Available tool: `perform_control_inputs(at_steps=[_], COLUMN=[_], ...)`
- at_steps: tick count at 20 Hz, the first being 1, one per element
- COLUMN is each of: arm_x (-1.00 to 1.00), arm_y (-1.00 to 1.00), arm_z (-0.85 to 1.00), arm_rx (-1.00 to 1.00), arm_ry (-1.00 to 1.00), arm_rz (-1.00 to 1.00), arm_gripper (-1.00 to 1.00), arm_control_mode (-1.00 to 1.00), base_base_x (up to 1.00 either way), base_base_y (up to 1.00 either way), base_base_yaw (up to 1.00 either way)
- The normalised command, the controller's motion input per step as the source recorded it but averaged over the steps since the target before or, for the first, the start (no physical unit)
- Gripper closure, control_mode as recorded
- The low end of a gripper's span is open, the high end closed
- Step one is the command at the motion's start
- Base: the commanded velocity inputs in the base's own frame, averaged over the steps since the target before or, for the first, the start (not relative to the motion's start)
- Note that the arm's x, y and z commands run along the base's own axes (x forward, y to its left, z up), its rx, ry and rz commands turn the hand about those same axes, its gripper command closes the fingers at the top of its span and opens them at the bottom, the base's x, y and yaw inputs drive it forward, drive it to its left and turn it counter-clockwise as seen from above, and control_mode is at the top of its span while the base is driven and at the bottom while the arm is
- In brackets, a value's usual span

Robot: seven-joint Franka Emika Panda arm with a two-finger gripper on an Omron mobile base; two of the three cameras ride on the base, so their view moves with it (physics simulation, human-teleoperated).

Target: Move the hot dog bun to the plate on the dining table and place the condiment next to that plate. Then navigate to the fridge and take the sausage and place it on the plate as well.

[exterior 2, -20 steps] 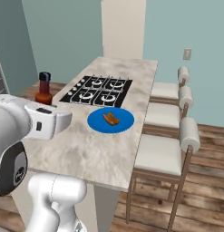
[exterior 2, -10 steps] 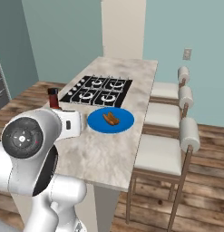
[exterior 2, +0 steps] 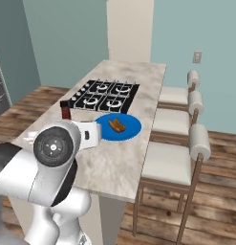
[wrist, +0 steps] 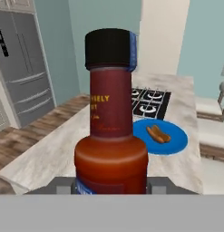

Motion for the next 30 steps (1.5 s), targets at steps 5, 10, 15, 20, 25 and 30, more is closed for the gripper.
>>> perform_control_inputs(at_steps=[5,10,15,20,25,30], arm_x=[0.53,0.61,0.67,0.61,0.44,0.28], arm_y=[-0.05,-0.06,0.0,0.0,0.0,0.02], arm_z=[-0.57,-0.4,-0.34,-0.39,-0.39,-0.44], arm_rx=[0.06,0.14,0.1,0.03,0.0,0.0], arm_ry=[-0.13,-0.03,-0.01,0.0,0.0,-0.05], arm_rz=[0.24,0.23,0.17,0.13,0.04,0.01], arm_gripper=[1.0,1.0,1.0,1.0,1.0,1.0], arm_control_mode=[-1.0,-1.0,-1.0,-1.0,-1.0,-1.0], base_base_x=[0.0,0.0,0.0,0.0,0.0,0.0], base_base_y=[0.0,0.0,0.0,0.0,0.0,0.0], base_base_yaw=[0.0,0.0,0.0,0.0,0.0,0.0])
